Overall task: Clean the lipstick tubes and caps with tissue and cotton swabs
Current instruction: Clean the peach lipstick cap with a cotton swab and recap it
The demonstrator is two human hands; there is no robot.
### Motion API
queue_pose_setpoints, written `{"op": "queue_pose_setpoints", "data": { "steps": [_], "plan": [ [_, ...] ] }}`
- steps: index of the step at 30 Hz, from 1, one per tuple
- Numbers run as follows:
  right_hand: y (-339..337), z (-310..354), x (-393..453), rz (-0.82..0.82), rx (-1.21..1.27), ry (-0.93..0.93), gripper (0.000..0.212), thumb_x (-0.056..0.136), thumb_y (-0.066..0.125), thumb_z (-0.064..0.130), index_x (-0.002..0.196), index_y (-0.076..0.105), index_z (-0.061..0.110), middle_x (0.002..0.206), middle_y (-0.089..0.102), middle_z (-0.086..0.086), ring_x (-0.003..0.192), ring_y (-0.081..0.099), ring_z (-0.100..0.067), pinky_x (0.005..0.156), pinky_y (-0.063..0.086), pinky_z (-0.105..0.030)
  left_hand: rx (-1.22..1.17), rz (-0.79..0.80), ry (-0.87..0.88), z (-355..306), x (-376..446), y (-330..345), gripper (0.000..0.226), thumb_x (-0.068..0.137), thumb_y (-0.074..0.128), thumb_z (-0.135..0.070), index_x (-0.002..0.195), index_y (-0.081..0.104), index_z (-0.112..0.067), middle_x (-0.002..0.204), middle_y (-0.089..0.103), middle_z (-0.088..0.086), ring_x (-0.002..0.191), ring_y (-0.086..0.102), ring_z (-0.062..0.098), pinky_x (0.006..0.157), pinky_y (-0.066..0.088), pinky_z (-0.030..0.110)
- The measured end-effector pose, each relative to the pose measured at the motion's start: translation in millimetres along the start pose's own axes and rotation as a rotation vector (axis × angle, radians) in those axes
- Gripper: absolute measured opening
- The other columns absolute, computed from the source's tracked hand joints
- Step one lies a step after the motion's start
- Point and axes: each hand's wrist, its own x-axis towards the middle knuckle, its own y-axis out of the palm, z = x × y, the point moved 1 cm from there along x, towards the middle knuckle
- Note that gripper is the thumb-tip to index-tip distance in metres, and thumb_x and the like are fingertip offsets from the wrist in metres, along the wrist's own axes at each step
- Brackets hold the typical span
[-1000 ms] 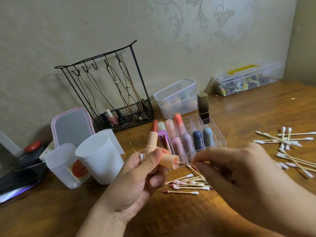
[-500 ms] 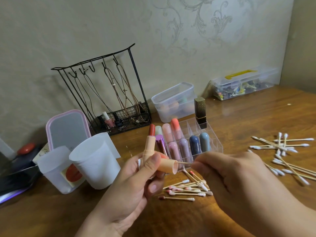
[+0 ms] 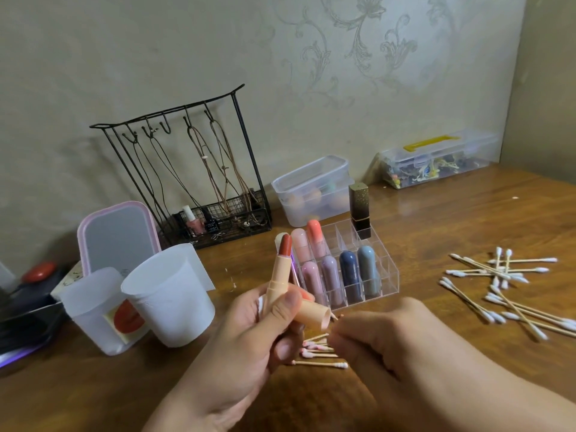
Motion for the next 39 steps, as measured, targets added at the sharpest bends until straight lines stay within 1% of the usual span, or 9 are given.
{"op": "queue_pose_setpoints", "data": {
  "steps": [7,11,15,18,23,27,30,35,39],
  "plan": [
    [1.4,-2.2,-0.4,-0.017,-0.008,0.015,0.024,0.093,0.053,0.039,0.071,0.052,0.029,0.054,0.046,0.011,0.047,0.044,-0.011,0.044,0.039,-0.027,0.009,0.01,-0.013,-0.3,-0.2,0.3,0.029,0.064,0.068,-0.036,0.08,0.074,-0.013,0.064,0.053,0.007,0.049,0.043,0.01,0.048,0.04,0.017],
    [-3.4,-2.8,-1.5,-0.099,0.077,0.054,0.021,0.092,0.057,0.034,0.075,0.065,0.024,0.05,0.046,0.016,0.044,0.046,-0.005,0.042,0.029,-0.01,0.014,0.056,0.016,-0.8,-0.1,1.5,0.023,0.068,0.066,-0.036,0.078,0.076,-0.017,0.063,0.055,0.004,0.05,0.043,0.009,0.048,0.038,0.017],
    [2.5,-0.6,-1.3,-0.045,0.058,0.008,0.028,0.094,0.055,0.034,0.068,0.057,0.022,0.052,0.048,0.008,0.044,0.045,-0.009,0.043,0.036,-0.022,0.0,0.047,0.016,1.7,2.5,-2.8,0.027,0.068,0.069,-0.035,0.083,0.075,-0.013,0.066,0.056,0.006,0.052,0.045,0.011,0.05,0.04,0.019],
    [-1.3,-3.6,-1.4,-0.149,0.101,0.068,0.018,0.09,0.06,0.028,0.074,0.067,0.022,0.051,0.048,0.013,0.043,0.044,-0.005,0.043,0.027,-0.009,-0.012,0.053,0.015,2.8,3.9,-5.4,0.031,0.068,0.069,-0.034,0.088,0.073,-0.011,0.068,0.055,0.008,0.053,0.045,0.012,0.049,0.041,0.018],
    [-0.1,-2.5,-0.2,0.031,0.063,0.057,0.031,0.095,0.059,0.031,0.064,0.056,0.026,0.053,0.05,0.007,0.046,0.047,-0.011,0.043,0.032,-0.017,0.037,0.073,0.034,6.5,7.2,-5.5,0.028,0.069,0.068,-0.037,0.086,0.074,-0.015,0.069,0.054,0.006,0.055,0.043,0.01,0.051,0.04,0.018],
    [-2.4,-8.8,-0.5,-0.154,0.015,0.12,0.016,0.091,0.065,0.026,0.076,0.069,0.026,0.05,0.05,0.014,0.045,0.048,-0.006,0.041,0.028,-0.009,0.012,0.13,0.043,6.7,7.9,-4.8,0.021,0.073,0.066,-0.034,0.084,0.074,-0.018,0.071,0.052,0.007,0.055,0.041,0.01,0.05,0.039,0.017],
    [1.5,-5.5,-1.7,-0.041,-0.067,0.072,0.025,0.094,0.059,0.034,0.072,0.062,0.023,0.051,0.048,0.011,0.049,0.049,-0.01,0.043,0.031,-0.013,-0.025,0.123,0.044,8.5,8.9,-9.5,0.021,0.073,0.068,-0.032,0.086,0.075,-0.016,0.074,0.053,0.008,0.055,0.042,0.011,0.05,0.039,0.018],
    [-13.9,-2.9,0.8,-0.001,0.32,0.044,0.032,0.095,0.052,0.04,0.072,0.061,0.02,0.052,0.047,0.0,0.046,0.038,-0.005,0.044,0.032,-0.025,-0.281,0.233,0.079,7.9,13.5,-17.3,0.036,0.07,0.082,-0.034,0.092,0.07,-0.008,0.072,0.054,0.009,0.052,0.042,0.011,0.053,0.038,0.02],
    [-17.8,-5.0,-0.6,-0.136,0.437,0.041,0.034,0.088,0.051,0.052,0.075,0.066,0.025,0.049,0.044,0.009,0.046,0.036,-0.002,0.043,0.028,-0.021,-0.459,0.399,0.064,5.6,17.5,-19.2,0.025,0.09,0.062,-0.034,0.082,0.063,-0.01,0.072,0.05,0.004,0.051,0.038,0.007,0.049,0.034,0.019]
  ]
}}
